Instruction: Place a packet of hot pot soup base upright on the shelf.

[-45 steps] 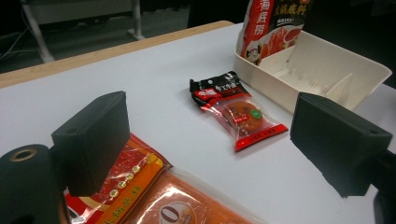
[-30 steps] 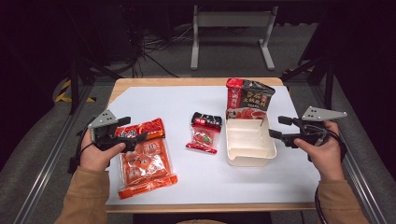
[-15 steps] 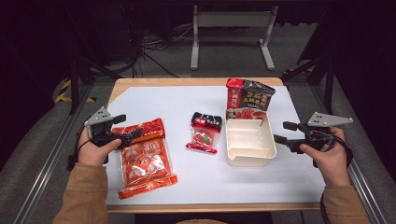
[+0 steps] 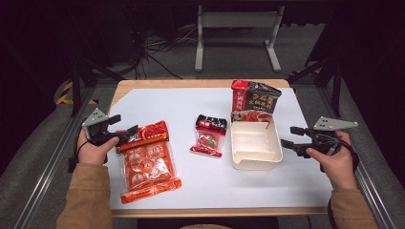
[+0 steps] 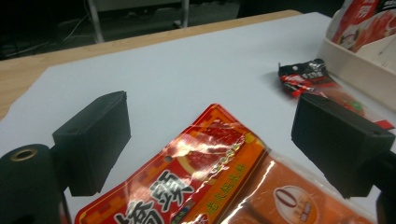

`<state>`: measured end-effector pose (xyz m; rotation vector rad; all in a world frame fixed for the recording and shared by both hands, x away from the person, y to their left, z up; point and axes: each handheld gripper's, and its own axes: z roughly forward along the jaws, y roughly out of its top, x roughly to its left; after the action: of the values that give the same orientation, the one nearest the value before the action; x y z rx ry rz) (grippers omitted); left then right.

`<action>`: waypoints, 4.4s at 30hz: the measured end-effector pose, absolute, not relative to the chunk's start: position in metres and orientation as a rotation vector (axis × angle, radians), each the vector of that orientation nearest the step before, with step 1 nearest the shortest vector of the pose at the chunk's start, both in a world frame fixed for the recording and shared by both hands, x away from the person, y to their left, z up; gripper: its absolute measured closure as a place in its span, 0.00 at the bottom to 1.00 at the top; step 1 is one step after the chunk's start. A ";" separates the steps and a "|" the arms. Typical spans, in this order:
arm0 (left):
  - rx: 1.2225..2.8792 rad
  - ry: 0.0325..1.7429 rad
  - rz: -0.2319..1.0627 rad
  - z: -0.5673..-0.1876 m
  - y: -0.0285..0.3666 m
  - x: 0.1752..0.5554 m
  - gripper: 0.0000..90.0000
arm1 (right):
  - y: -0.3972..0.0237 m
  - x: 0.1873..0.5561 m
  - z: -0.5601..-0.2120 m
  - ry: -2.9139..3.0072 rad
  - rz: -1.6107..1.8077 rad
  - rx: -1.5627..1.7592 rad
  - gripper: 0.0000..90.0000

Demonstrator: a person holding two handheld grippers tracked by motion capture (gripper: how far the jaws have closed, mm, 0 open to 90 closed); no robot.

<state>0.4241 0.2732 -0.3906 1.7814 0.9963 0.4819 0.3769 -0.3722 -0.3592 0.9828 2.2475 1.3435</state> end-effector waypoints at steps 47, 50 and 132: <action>1.811 1.306 0.248 -0.458 0.306 0.446 0.24 | -0.365 0.378 -0.360 2.283 1.360 0.953 0.30; 1.814 1.301 0.228 -0.459 0.305 0.446 0.29 | -0.364 0.378 -0.360 2.288 1.358 0.950 0.30; 1.704 1.098 0.205 -0.381 0.297 0.409 1.00 | -0.346 0.364 -0.339 2.418 1.408 0.854 0.75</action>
<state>0.4088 0.2974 -0.3815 1.7044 1.0983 0.2048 0.3637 -0.3461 -0.3391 0.8536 2.4181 1.4076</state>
